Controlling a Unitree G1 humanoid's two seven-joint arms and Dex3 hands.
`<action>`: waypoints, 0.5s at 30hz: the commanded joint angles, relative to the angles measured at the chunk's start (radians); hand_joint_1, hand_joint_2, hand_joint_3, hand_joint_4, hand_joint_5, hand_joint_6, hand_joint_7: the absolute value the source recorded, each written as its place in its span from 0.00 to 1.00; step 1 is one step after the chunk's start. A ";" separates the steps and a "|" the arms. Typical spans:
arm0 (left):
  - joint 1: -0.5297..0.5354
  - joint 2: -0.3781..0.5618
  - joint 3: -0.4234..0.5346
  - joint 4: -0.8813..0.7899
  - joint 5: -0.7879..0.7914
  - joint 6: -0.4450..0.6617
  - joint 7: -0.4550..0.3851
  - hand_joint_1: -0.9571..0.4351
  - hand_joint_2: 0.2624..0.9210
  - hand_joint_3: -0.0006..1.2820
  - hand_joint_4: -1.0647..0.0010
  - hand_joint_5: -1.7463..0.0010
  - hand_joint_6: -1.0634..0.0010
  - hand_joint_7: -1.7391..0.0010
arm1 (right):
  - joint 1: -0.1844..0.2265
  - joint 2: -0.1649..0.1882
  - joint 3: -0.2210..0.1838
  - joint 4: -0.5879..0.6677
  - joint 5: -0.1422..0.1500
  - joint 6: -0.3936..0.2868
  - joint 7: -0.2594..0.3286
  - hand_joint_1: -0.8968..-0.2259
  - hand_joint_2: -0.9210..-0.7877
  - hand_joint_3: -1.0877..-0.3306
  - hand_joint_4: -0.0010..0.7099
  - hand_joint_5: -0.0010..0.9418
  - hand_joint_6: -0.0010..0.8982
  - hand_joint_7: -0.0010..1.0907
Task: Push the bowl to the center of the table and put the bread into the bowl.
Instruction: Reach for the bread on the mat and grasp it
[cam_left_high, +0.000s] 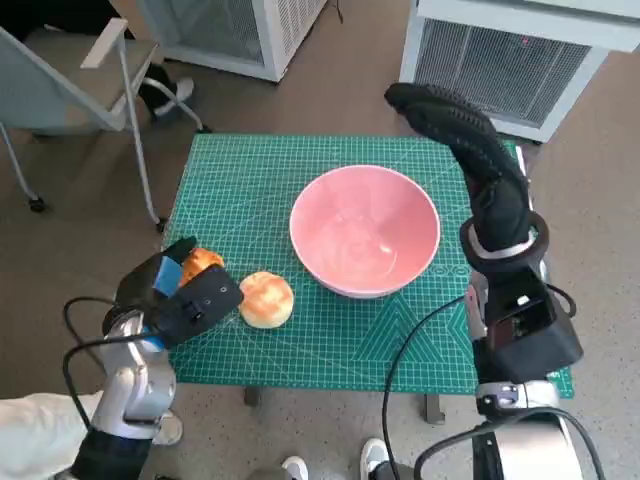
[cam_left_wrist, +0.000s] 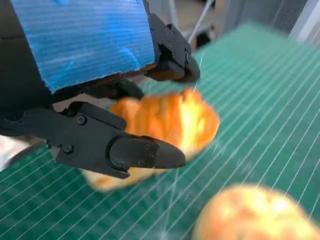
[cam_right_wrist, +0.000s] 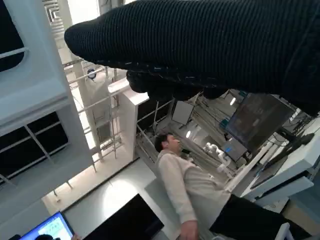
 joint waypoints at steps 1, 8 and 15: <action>0.028 -0.006 0.050 -0.026 -0.059 -0.119 0.091 0.67 0.97 0.06 0.32 0.34 0.38 0.43 | 0.029 -0.008 0.004 0.004 -0.007 -0.005 -0.004 0.50 0.00 0.38 0.36 0.00 0.05 0.53; 0.030 0.002 0.086 -0.141 -0.064 -0.180 0.148 0.69 0.97 0.04 0.28 0.32 0.35 0.43 | 0.032 -0.018 0.001 0.010 0.000 -0.009 0.001 0.51 0.00 0.38 0.33 0.00 0.04 0.52; -0.011 0.005 0.105 -0.255 -0.050 -0.230 0.190 0.69 0.98 0.03 0.28 0.38 0.36 0.37 | 0.038 -0.031 -0.003 0.004 0.007 -0.007 0.003 0.50 0.00 0.38 0.32 0.00 0.03 0.51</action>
